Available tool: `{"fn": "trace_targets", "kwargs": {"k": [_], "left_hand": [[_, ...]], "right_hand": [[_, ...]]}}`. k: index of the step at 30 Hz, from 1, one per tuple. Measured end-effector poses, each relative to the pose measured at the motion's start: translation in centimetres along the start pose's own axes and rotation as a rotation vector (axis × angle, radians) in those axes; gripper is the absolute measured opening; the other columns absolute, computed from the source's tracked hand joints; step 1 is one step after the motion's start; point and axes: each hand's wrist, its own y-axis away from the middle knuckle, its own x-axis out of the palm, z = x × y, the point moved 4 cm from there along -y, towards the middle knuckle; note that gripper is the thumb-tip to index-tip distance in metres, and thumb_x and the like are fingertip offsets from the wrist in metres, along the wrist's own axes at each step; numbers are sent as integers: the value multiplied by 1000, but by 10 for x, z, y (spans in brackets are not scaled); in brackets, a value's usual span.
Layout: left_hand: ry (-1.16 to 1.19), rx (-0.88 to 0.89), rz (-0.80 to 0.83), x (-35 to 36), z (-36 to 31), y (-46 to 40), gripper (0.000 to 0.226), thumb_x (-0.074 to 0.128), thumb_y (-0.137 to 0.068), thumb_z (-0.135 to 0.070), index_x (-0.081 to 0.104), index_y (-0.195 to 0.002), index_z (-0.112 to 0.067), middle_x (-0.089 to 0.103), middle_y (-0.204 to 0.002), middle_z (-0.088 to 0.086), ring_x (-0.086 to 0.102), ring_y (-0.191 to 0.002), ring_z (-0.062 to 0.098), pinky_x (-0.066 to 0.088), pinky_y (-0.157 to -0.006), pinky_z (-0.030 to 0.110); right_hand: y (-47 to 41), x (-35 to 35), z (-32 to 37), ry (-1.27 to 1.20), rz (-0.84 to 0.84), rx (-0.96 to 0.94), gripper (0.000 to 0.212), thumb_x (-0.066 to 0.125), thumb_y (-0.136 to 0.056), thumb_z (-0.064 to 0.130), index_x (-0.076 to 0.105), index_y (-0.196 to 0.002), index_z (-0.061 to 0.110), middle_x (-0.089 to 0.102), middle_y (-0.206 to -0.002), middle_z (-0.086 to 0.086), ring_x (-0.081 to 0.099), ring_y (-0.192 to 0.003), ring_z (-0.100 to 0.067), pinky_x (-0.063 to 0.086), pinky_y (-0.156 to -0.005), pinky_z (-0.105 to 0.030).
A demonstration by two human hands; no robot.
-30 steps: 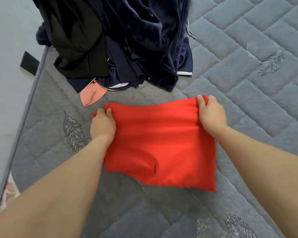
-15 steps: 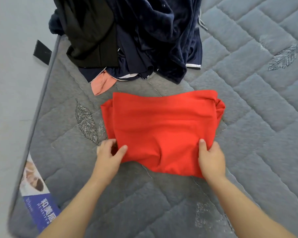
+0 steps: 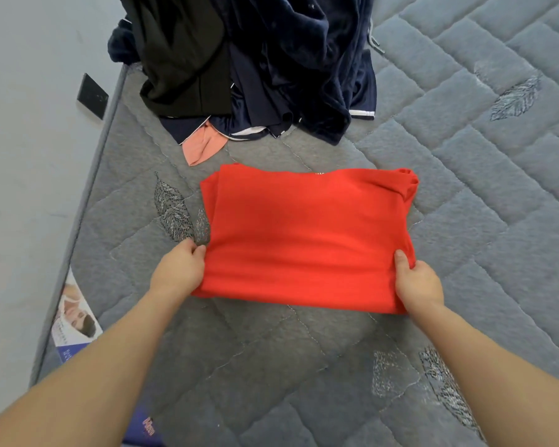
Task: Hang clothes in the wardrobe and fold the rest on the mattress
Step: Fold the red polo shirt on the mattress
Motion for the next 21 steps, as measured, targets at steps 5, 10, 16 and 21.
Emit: {"fn": "trace_targets", "kwargs": {"k": [5, 10, 16, 21], "left_hand": [[244, 134, 20, -12, -46, -19, 19, 46, -98, -38, 56, -91, -24, 63, -89, -2, 58, -87, 23, 41, -76, 36], [829, -131, 24, -16, -93, -55, 22, 47, -96, -29, 52, -103, -10, 61, -94, 17, 61, -69, 25, 51, -65, 35], [871, -229, 191, -7, -104, -75, 28, 62, -91, -30, 65, -111, -10, 68, -103, 6, 64, -84, 21, 50, -70, 33], [1116, -338, 385, -10, -98, -87, 21, 55, -99, -28, 69, -106, -14, 78, -90, 5, 74, -79, 22, 57, -67, 37]], "right_hand": [[-13, -11, 35, -176, -49, -91, 43, 51, -92, 55, 51, -102, 13, 61, -105, -12, 56, -103, -29, 35, -81, -34], [-42, -26, 106, -166, -25, -299, 39, 56, -91, 53, 54, -93, 14, 57, -88, 0, 54, -89, -23, 34, -70, -31], [-62, -12, 146, -374, 250, -189, 39, 64, -93, 37, 64, -110, 2, 69, -105, -16, 66, -97, -33, 55, -88, -48], [-70, -16, 139, -698, 477, 20, 17, 64, -94, 20, 66, -109, 12, 73, -78, -3, 70, -64, -15, 60, -62, -34]]}}
